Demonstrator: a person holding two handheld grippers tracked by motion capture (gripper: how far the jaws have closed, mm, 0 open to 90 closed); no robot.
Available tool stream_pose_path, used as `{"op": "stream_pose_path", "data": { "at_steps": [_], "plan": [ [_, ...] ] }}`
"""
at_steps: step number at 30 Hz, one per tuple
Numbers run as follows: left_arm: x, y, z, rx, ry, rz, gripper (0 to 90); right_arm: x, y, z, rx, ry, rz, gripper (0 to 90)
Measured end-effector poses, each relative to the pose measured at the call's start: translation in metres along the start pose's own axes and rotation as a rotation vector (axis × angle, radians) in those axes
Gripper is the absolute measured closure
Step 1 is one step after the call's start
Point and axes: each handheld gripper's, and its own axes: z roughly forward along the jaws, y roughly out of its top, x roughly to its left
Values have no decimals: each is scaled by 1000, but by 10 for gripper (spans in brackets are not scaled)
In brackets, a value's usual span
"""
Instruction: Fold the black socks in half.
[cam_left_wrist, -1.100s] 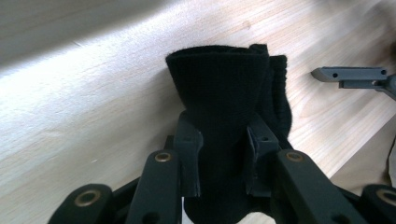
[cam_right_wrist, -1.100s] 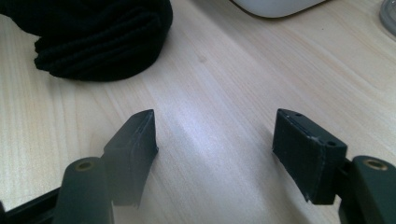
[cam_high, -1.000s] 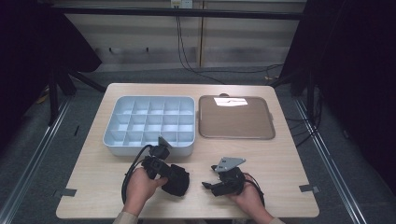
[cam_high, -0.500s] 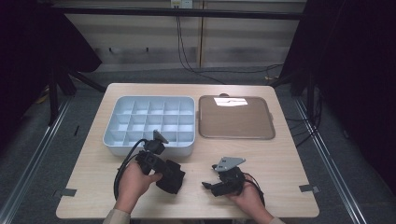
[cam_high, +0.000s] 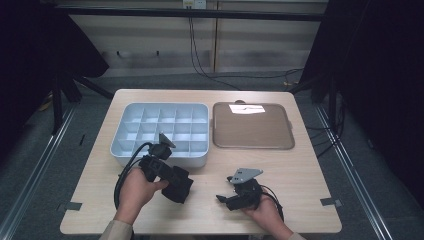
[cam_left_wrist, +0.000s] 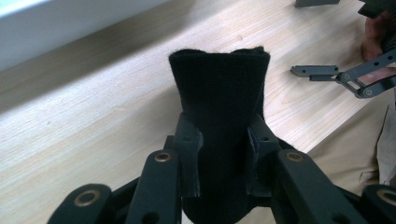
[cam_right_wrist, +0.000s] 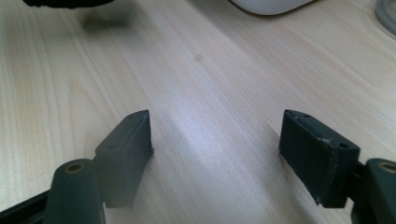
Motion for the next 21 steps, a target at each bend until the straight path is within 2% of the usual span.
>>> {"op": "stream_pose_path", "data": {
  "at_steps": [5, 21],
  "plan": [
    [3, 2, -6, 3, 13, 0, 711, 0, 0, 0, 1, -1, -3, 247],
    [3, 9, -14, 8, 8, -3, 711, 1, 0, -1, 3, -3, 0, 242]
  ]
}}
